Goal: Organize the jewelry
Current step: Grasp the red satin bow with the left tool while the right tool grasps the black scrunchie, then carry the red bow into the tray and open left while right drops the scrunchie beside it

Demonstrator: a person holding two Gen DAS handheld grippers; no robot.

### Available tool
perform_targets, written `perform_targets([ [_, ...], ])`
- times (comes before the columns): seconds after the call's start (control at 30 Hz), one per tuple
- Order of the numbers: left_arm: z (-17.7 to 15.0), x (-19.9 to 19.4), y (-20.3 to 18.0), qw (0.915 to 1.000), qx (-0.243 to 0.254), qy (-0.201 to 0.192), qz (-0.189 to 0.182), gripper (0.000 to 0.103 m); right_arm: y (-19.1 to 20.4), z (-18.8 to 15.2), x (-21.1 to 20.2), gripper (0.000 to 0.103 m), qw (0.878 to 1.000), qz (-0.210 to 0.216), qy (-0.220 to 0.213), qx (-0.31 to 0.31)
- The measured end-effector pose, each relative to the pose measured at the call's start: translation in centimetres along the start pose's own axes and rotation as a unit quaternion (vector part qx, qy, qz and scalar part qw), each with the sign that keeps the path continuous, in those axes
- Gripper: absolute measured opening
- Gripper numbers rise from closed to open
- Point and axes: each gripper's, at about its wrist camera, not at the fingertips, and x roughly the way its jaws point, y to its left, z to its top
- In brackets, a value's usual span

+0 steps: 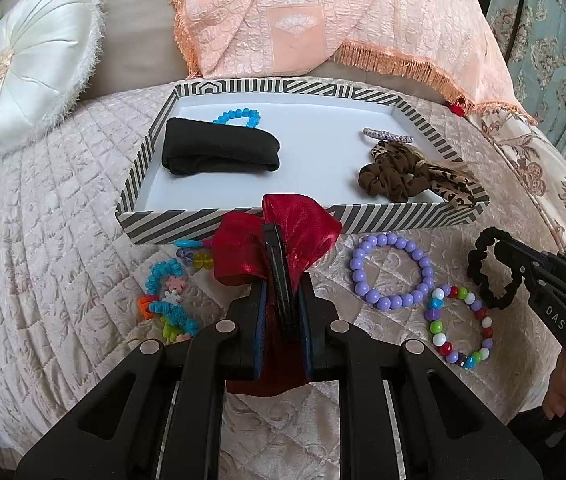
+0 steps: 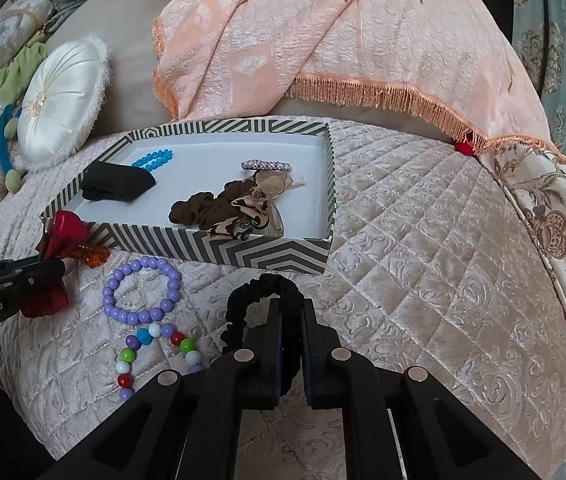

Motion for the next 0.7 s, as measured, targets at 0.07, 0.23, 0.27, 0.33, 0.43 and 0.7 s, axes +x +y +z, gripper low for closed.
perform_targets([
  [0.07,-0.1,0.0,0.0,1.0000,0.000,0.000,0.000,0.013,0.0,0.0,0.0,0.007,1.000,0.000,0.001,0.000],
  [0.23,-0.1,0.0,0.0,1.0000,-0.001,0.000,0.000,0.013,0.0,0.0,0.1,0.007,1.000,-0.001,0.002,-0.001],
  [0.27,-0.1,0.0,0.0,1.0000,-0.001,0.000,0.000,0.013,0.0,0.0,0.1,0.007,1.000,-0.001,0.002,-0.001],
  [0.33,-0.1,0.0,0.0,1.0000,-0.001,-0.001,0.000,0.013,0.0,0.0,0.1,0.007,1.000,-0.002,0.002,0.000],
  [0.43,0.0,-0.1,0.0,1.0000,-0.003,-0.004,-0.004,0.013,0.0,0.0,0.1,0.007,1.000,-0.002,0.001,0.000],
  [0.7,0.6,-1.2,-0.2,0.9994,-0.009,-0.024,-0.023,0.013,0.4,0.7,-1.0,0.007,1.000,0.019,-0.024,0.002],
])
